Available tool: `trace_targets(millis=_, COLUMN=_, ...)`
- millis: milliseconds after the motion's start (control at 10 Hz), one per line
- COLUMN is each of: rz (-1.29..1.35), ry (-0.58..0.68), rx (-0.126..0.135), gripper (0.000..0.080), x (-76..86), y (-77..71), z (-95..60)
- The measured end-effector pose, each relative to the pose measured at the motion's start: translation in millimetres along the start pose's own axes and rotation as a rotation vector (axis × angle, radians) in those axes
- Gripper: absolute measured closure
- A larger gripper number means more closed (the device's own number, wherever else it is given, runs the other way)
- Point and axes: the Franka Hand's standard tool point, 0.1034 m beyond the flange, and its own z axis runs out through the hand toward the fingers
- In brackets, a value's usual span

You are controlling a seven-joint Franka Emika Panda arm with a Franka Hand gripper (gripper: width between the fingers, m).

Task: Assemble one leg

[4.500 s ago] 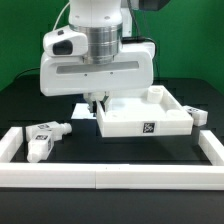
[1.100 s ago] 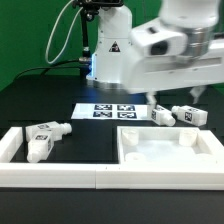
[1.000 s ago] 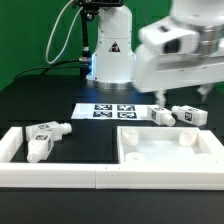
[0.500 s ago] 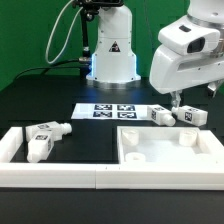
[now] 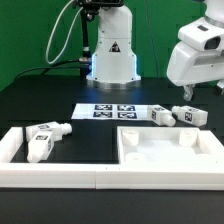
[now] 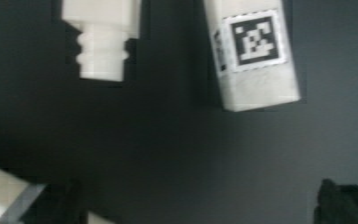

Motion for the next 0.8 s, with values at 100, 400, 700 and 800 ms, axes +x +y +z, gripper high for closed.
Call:
trace_targets(millis=100, rz=-0.004, ry=-0.02, rx=0.001, gripper=0.0151, x=-2.5, y=-1.9, z=1.4)
trace_targets(millis=400, rz=-0.008, ry=-0.259, rx=-0.012, gripper=0.0151, x=-19.8, y=-18.4, z=21.0)
trace_targets(millis=700, rz=-0.041, ry=-0.491, rx=-0.01, gripper=0.0151, x=-22.4, y=-18.0, z=21.6)
trace_targets(millis=800, rz=-0.046, ry=-0.573, rx=-0.006, gripper=0.0151, x=-24.6, y=-20.7, z=24.3)
